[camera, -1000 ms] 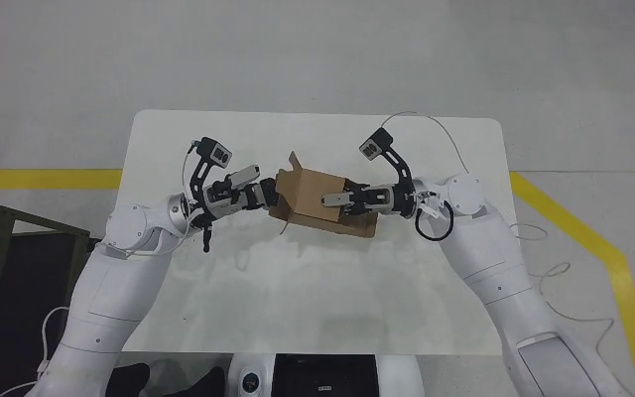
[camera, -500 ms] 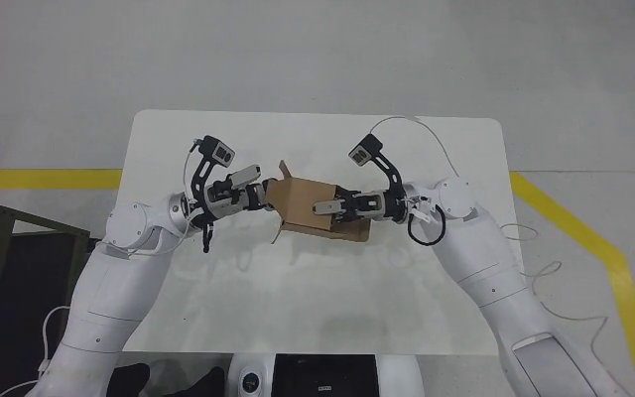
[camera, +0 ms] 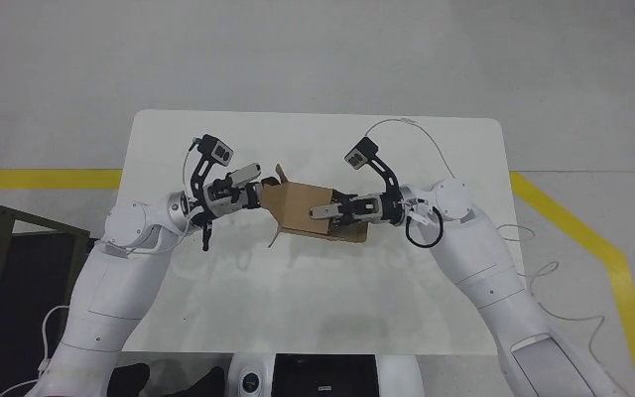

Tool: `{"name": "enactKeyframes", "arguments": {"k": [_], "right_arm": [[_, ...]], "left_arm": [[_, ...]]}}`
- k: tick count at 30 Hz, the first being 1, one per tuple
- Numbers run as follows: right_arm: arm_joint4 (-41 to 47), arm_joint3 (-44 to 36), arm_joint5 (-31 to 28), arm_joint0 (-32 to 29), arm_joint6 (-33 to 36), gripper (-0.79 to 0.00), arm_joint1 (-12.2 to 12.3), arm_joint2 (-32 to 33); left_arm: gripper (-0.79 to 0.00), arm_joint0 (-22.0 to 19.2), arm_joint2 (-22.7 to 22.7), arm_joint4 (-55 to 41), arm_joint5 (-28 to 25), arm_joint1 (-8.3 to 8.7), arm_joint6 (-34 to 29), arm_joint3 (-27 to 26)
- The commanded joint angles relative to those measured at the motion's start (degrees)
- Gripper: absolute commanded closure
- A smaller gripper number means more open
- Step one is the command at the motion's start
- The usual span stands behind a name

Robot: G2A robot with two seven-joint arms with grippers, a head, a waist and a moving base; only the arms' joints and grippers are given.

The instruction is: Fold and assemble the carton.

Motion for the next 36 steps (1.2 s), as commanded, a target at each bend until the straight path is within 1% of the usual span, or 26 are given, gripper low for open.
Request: {"name": "enactKeyframes", "arguments": {"k": [1,8,13,20,22,25,28,32,36], "right_arm": [[0.0,-0.1,0.0,0.0,-0.1,0.0,0.0,-0.1],[0.1,-0.1,0.0,0.1,-0.5,0.0,-0.1,-0.2],[-0.1,0.6,-0.4,0.2,-2.3,0.0,-0.1,0.3],[-0.7,1.5,-1.1,0.2,-4.6,0.0,0.1,1.8],[-1.0,1.9,-1.2,0.1,-6.2,0.0,0.2,2.5],[-3.2,2.9,-0.5,0.0,-11.5,0.0,0.5,3.8],[-3.6,2.7,0.0,-0.7,-15.4,0.0,0.5,4.5],[-4.8,2.5,0.6,-1.3,-18.9,0.0,0.6,5.1],[-6.3,1.7,1.2,-1.7,-21.6,0.0,0.6,5.2]], "left_arm": [[-0.785,0.0,0.0,0.1,0.1,-0.01,-0.1,0.1],[-0.785,0.0,-0.2,-0.2,0.3,-0.09,-0.4,0.0],[-0.785,0.1,-0.3,-0.3,0.4,-0.14,-0.5,-0.4],[-0.785,0.7,-2.3,0.6,0.1,0.12,0.1,-0.2],[-0.785,1.0,-3.0,0.6,0.3,0.23,-0.1,-0.2],[-0.785,1.7,-3.9,0.6,0.5,0.39,-0.6,-0.5],[-0.785,2.6,-4.3,0.8,0.8,0.49,-0.9,-1.3],[-0.785,3.6,-3.9,0.6,1.1,0.43,-0.6,-2.4],[-0.785,3.5,-2.7,0.5,1.1,0.2,0.1,-3.5]]}}
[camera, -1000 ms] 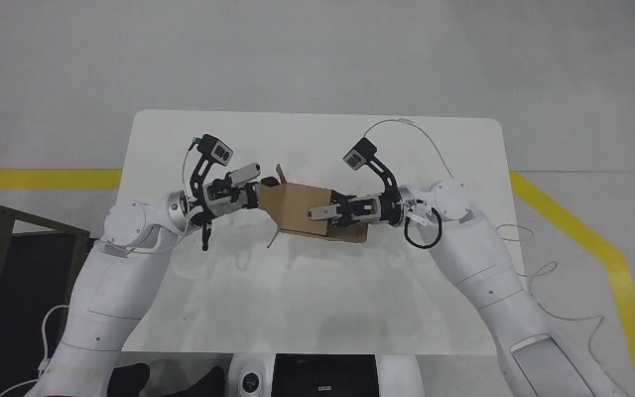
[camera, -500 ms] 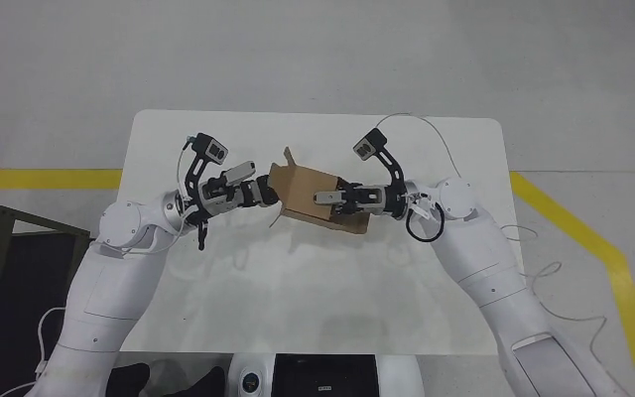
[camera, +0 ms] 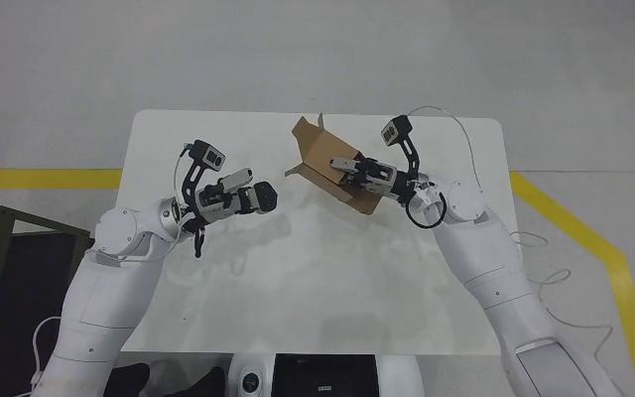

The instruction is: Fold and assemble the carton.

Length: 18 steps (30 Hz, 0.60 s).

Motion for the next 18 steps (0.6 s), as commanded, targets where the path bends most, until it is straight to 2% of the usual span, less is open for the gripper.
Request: {"name": "enactKeyframes", "arguments": {"k": [1,9,18], "right_arm": [[-0.7,-0.5,0.3,-0.2,-0.8,0.0,0.0,-0.1],[-2.1,-3.1,2.1,-1.2,-0.5,0.0,0.0,-1.0],[-1.8,-5.4,2.6,-1.8,4.5,0.0,0.3,-0.8]], "left_arm": [[-0.785,-0.2,0.6,0.2,-0.1,-0.11,0.2,-0.4],[-0.785,-1.9,1.7,1.5,-1.1,-0.43,1.4,0.9],[-0.785,-2.7,-0.6,1.8,-1.7,-0.27,2.5,3.2]]}}
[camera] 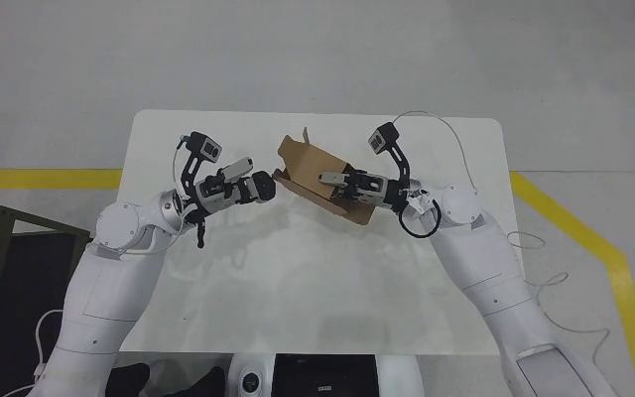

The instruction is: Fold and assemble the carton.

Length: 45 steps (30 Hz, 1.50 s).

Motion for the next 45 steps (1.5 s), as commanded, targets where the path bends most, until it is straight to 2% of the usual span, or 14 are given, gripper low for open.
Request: {"name": "enactKeyframes", "arguments": {"k": [1,24,36,45], "right_arm": [[0.2,-0.5,0.1,0.0,1.3,0.0,0.0,-0.1],[2.3,-0.4,-0.3,0.4,5.5,0.0,0.3,0.3],[4.7,-1.3,-0.7,0.5,8.5,0.0,-0.1,-1.5],[6.1,-1.3,-1.2,0.6,10.5,0.0,-0.4,-2.5]], "left_arm": [[-0.785,-0.3,-0.5,-0.1,-0.1,0.03,-0.1,0.3],[-0.785,0.4,-1.9,0.0,0.1,0.16,-0.7,0.6],[-0.785,-0.7,1.1,-2.3,0.0,-0.57,-0.4,-0.5],[-0.785,-1.3,1.7,-2.4,-0.2,-0.79,-0.5,-0.1]]}}
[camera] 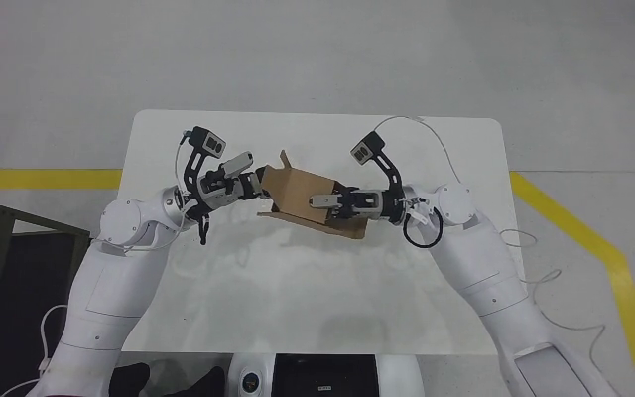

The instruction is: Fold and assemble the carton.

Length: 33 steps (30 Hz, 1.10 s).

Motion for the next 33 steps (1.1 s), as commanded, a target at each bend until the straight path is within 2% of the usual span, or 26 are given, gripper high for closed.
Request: {"name": "enactKeyframes", "arguments": {"k": [1,26,33], "right_arm": [[0.1,-0.1,0.0,0.1,0.4,0.0,0.0,-0.2],[0.4,0.5,-0.4,0.5,-1.4,0.0,-0.6,-1.3],[-0.4,2.0,-0.8,0.4,-5.1,0.0,-0.3,0.9]], "left_arm": [[-0.785,0.0,0.1,-0.2,0.1,-0.05,0.0,0.0],[-0.785,-0.9,1.5,0.0,0.2,-0.59,-0.5,-0.1],[-0.785,-0.5,0.0,0.9,-0.1,-0.41,-0.2,0.9]]}}
